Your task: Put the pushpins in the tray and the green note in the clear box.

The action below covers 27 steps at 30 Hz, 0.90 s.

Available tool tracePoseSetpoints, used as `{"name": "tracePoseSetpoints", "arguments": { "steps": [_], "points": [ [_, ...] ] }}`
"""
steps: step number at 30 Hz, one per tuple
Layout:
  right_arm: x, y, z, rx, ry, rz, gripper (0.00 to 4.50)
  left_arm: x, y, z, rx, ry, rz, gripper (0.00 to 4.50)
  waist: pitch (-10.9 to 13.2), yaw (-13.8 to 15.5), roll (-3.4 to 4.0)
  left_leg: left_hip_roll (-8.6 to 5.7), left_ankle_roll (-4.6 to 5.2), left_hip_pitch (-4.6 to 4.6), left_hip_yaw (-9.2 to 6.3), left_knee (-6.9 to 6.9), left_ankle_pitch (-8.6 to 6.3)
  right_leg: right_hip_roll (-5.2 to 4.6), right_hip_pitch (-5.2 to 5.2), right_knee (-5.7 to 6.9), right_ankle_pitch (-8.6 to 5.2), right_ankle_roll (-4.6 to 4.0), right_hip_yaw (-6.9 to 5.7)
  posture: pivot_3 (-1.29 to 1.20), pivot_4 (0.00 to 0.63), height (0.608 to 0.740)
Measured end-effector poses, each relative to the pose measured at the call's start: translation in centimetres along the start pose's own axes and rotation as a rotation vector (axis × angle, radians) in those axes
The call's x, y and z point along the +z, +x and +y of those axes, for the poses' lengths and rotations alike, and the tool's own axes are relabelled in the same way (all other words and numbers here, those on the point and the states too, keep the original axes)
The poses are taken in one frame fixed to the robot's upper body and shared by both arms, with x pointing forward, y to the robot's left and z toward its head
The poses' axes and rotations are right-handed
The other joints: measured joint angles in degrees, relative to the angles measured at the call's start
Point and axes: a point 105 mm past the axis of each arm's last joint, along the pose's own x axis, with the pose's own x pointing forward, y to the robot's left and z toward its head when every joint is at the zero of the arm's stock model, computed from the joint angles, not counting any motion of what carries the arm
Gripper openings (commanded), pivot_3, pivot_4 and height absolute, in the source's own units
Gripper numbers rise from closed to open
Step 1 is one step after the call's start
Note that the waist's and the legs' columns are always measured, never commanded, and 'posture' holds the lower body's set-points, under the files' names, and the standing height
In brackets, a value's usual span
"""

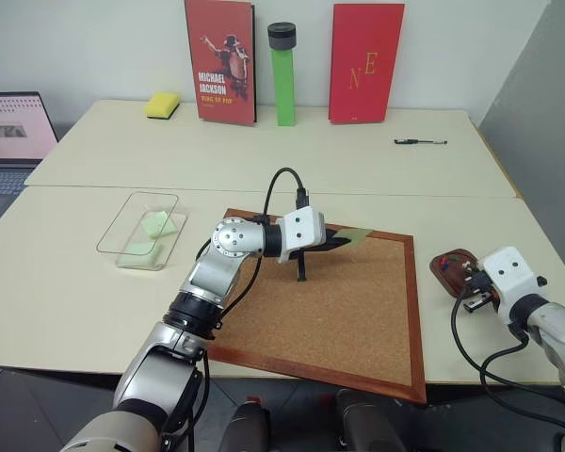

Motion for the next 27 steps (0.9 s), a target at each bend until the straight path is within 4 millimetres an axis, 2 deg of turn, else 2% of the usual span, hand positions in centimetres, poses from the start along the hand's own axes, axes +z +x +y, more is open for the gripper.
{"name": "tracePoseSetpoints", "arguments": {
  "steps": [7, 9, 10, 13, 14, 16, 20, 22, 25, 27],
  "points": [
    [-0.7, 0.7, 0.1, -0.001, -0.01, 0.021, 2.66, 0.1, 0.0, 0.1, 0.013, 0.005, -0.001, 0.0, 0.0, 0.0, 0.0, 0.0, 0.0, 0.0, 0.0, -0.01, 0.0, 0.0, 0.0, -0.01, 0.0, 0.0, 0.0, 0.0, 0.15, 0.74],
    [-0.6, 0.7, 0.1, -0.002, -0.013, 0.017, 3.05, 0.1, 0.0, 0.2, 0.015, 0.005, -0.001, 0.0, 0.0, 0.0, 0.0, 0.0, 0.0, 0.0, 0.0, 0.0, 0.0, 0.0, 0.0, -0.01, 0.0, 0.0, 0.0, 0.0, 0.15, 0.74],
    [-0.5, 0.7, 0.1, -0.003, -0.012, 0.014, 3.42, 0.1, 0.0, 0.2, 0.017, 0.006, -0.001, 0.0, 0.0, 0.0, 0.0, 0.0, 0.0, 0.0, 0.0, 0.0, 0.0, 0.0, 0.0, 0.0, 0.0, 0.0, 0.0, 0.0, 0.15, 0.74],
    [0.0, 0.5, 0.1, -0.007, -0.012, -0.004, 4.06, 0.2, -0.1, 0.4, 0.033, 0.01, -0.003, 0.0, 0.0, 0.0, 0.0, 0.0, 0.0, 0.01, -0.01, 0.0, 0.0, 0.0, 0.0, 0.01, 0.0, 0.0, 0.0, 0.0, 0.15, 0.74],
    [0.4, 0.4, 0.1, -0.007, -0.015, -0.016, 4.41, 0.2, -0.1, 0.5, 0.038, 0.011, -0.003, 0.0, 0.0, 0.0, 0.0, 0.0, 0.0, 0.01, -0.01, 0.0, 0.0, 0.0, 0.0, 0.01, 0.0, 0.0, 0.0, 0.0, 0.15, 0.74],
    [1.5, 0.1, -0.1, -0.01, -0.018, -0.054, 4.48, 0.3, -0.1, 1.0, 0.065, 0.015, -0.002, 0.0, 0.0, 0.0, 0.0, 0.0, 0.0, 0.0, -0.01, 0.0, 0.0, 0.0, 0.0, 0.01, 0.0, 0.0, 0.0, 0.0, 0.15, 0.74],
    [5.6, -0.6, 0.2, 0.022, -0.033, -0.2, 4.48, 0.3, -1.2, 3.1, 0.151, 0.031, 0.041, 0.0, 0.0, -0.3, 0.0, 0.01, 0.0, 0.04, -0.01, 0.0, 0.0, 0.02, 0.0, 0.02, 0.0, 0.01, 0.0, 0.0, 0.15, 0.74],
    [8.4, -0.9, 1.0, 0.091, -0.028, -0.311, 4.48, -0.4, -2.8, 4.4, 0.215, 0.034, 0.113, 0.0, 0.0, -0.7, 0.0, 0.04, 0.0, 0.07, -0.02, -0.03, 0.0, 0.04, 0.0, 0.04, 0.0, 0.01, 0.0, 0.0, 0.15, 0.74],
    [13.8, -1.9, 4.1, 0.295, 0.022, -0.533, 4.48, -1.3, -6.7, 6.5, 0.349, 0.057, 0.269, 0.0, 0.1, -1.4, -0.08, 0.11, 0.0, 0.04, -0.08, -0.05, 0.0, 0.07, -0.01, 0.04, 0.0, 0.0, -0.07, 0.0, 0.15, 0.74],
    [16.0, -2.5, 6.0, 0.438, 0.05, -0.62, 4.48, -0.9, -9.1, 7.7, 0.423, 0.108, 0.35, 0.0, 0.1, -1.4, -0.08, 0.09, 0.0, 0.02, -0.07, -0.05, 0.0, 0.05, 0.0, 0.01, 0.0, 0.0, -0.07, 0.0, 0.15, 0.74]
  ]
}}
